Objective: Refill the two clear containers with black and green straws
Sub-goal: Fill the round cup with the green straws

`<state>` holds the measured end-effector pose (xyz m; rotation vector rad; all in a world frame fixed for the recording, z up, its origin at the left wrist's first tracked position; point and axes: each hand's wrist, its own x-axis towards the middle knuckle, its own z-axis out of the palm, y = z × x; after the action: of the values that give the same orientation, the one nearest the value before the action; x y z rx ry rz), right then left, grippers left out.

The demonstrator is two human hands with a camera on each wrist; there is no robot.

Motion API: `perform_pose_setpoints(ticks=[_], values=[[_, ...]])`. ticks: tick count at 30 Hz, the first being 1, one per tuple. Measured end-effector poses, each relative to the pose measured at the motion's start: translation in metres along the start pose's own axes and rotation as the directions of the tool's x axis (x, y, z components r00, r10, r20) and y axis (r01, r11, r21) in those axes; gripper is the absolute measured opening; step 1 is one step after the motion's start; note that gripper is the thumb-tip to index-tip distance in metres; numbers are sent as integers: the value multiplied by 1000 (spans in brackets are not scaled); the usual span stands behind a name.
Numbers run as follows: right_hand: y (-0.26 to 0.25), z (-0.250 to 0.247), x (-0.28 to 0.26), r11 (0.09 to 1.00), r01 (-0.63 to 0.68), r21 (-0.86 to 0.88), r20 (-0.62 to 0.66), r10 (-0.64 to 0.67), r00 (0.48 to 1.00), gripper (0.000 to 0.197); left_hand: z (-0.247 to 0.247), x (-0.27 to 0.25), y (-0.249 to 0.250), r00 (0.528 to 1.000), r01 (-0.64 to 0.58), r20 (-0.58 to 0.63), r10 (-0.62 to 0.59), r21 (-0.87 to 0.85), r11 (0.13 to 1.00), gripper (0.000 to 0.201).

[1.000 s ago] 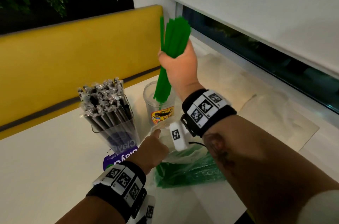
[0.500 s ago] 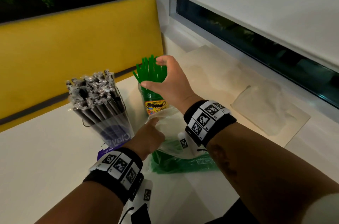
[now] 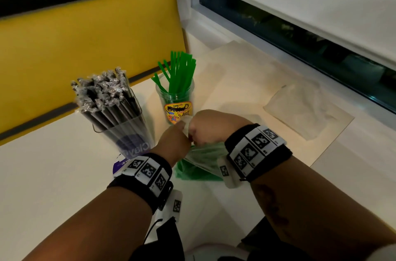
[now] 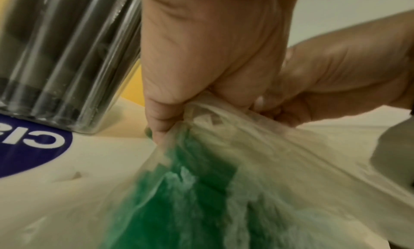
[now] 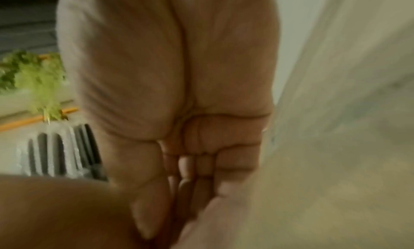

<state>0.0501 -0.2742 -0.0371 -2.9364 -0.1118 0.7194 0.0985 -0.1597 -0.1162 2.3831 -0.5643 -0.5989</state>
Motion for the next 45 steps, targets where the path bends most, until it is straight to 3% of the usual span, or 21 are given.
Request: perform_pose_setpoints(ticks=[2,5,8,11,15,18,21,23,27,30,32,34,41,45], values=[[-6,-3,-4,997,50,-64,-71,-54,996,17,1,-2,-2,1000,-13,-23,12,-27,1000,54],[-5,11,3,998,-52,31,-113,55,992,19,2,-2,-7,999,-26,-23,26,-27,999,51],[-2,29,4,989,-145,19,5,145,989,22,3,-4,-6,997,-77,-9,77,5,997,43],[3,41,2,983,-181,-19,85,182,980,18,4,-9,-4,1000,-10,-31,8,-95,995,43],[8,45,7,986,-122,-113,228,145,963,30,11,-13,-5,997,49,-49,-64,-265,963,48],[10,50,8,992,-83,-100,245,105,964,37,12,-13,-9,989,98,-62,-135,-411,906,49],[10,63,8,996,-91,-24,179,94,979,38,8,-17,-5,976,161,-18,-219,-620,768,42],[10,69,5,996,-92,22,133,88,987,35,7,-20,-5,977,169,13,-213,-656,736,60],[14,74,-3,1000,-13,-12,-71,12,997,32,2,-25,-5,989,132,21,-148,-590,797,60],[17,79,-7,999,43,-33,-221,-49,974,27,-2,-17,-9,992,120,16,-123,-372,921,54],[19,82,-9,996,89,-32,-302,-95,949,27,-4,-13,-11,987,159,67,-144,-367,917,43],[22,82,-12,994,110,-9,-338,-106,935,28,-4,-10,-15,975,217,129,-179,-413,884,45],[28,47,-20,958,31,286,-341,72,937,17,3,-12,-26,933,358,206,-295,-468,808,56],[32,23,-30,857,50,512,-360,161,919,21,6,-11,-25,967,251,55,-247,-330,910,42]])
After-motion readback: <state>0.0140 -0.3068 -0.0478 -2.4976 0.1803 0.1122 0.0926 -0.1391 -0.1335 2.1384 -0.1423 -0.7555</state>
